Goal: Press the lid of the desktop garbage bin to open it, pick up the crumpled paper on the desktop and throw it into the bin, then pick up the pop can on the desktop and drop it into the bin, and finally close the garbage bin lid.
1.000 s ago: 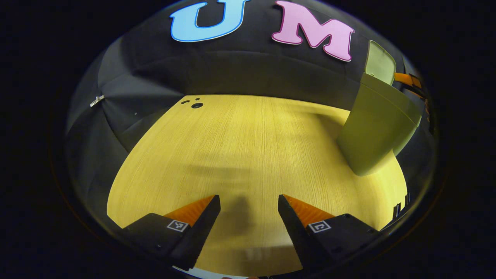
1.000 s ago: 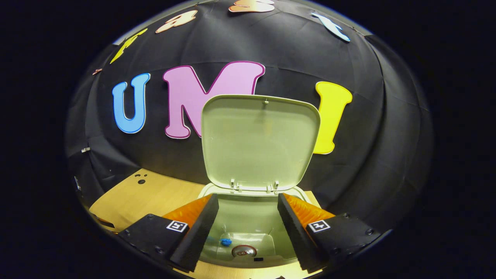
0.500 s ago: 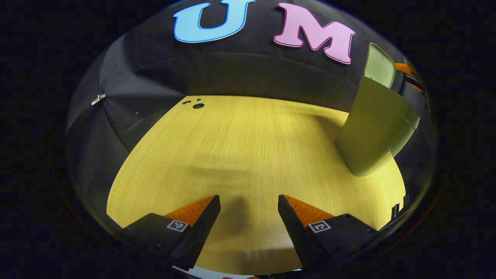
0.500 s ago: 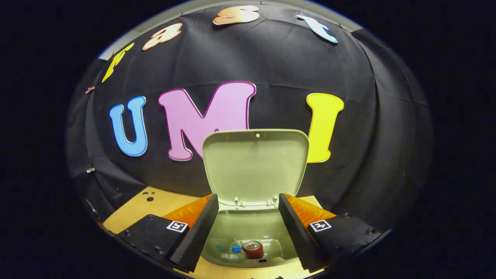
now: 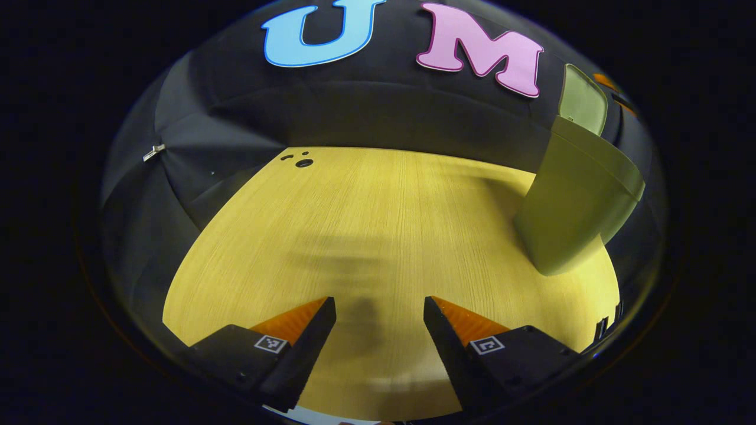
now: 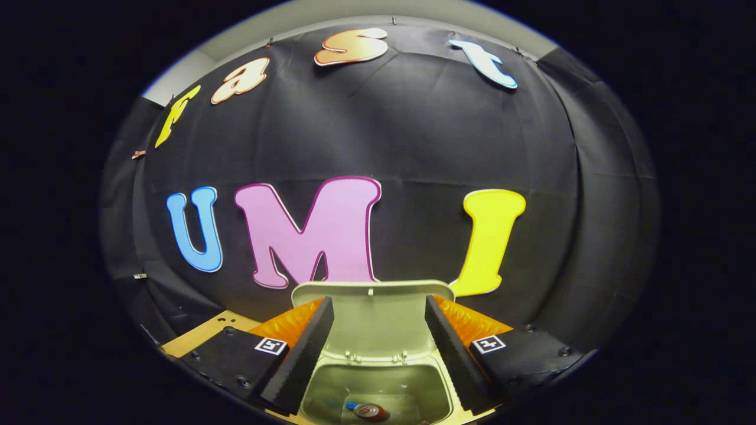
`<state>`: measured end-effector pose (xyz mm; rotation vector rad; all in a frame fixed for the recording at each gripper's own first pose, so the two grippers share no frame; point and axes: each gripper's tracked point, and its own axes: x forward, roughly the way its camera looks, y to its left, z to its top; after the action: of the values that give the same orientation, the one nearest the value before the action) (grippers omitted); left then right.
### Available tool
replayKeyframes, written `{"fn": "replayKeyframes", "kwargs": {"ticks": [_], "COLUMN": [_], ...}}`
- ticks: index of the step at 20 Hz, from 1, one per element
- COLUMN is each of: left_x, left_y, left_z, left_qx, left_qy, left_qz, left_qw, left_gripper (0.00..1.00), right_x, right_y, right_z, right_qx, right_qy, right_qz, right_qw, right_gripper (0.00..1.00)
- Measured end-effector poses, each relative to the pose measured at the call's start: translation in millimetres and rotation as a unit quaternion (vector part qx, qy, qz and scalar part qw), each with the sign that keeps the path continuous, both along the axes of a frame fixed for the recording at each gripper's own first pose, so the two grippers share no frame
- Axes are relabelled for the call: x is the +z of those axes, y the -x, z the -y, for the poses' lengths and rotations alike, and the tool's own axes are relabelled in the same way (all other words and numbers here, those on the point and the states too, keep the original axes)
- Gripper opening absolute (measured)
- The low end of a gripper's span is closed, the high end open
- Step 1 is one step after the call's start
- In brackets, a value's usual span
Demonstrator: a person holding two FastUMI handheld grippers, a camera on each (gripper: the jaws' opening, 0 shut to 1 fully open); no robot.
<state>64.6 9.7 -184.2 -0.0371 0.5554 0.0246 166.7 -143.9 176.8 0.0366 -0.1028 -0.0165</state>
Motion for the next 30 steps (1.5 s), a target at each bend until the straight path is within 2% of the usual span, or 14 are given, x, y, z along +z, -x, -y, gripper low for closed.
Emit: {"fn": "replayKeyframes", "kwargs": {"ticks": [4,9,18,20,24,30], "left_x": [7,19,21,20,22,24], "left_y": [-7,-9,-1,0,4,15], "left_z": [11,19,2,-2,-6,-4], "left_qx": [-0.007,-0.023,0.007,0.016,0.024,0.003], "left_qy": [-0.009,-0.008,0.017,0.022,0.03,0.03], "left_qz": [0.003,0.009,0.013,0.014,0.019,0.03], "left_qw": [1.0,1.0,1.0,1.0,0.999,0.999], "left_gripper": [0.96,0.96,0.96,0.96,0.96,0.96], "right_x": [13,31,7,10,4,-12], "right_y": [-16,-40,-79,-81,-67,-30], "right_z": [-4,-9,-2,3,-1,-3], "right_qx": [0.012,0.003,-0.022,-0.03,-0.025,-0.036], "right_qy": [-0.011,-0.014,-0.022,-0.02,0.002,0.018], "right_qz": [0.004,0.01,-0.037,-0.032,-0.048,-0.067], "right_qw": [1.0,1.0,0.999,0.999,0.999,0.997], "right_gripper": [0.97,0.97,0.97,0.98,0.98,0.97]}}
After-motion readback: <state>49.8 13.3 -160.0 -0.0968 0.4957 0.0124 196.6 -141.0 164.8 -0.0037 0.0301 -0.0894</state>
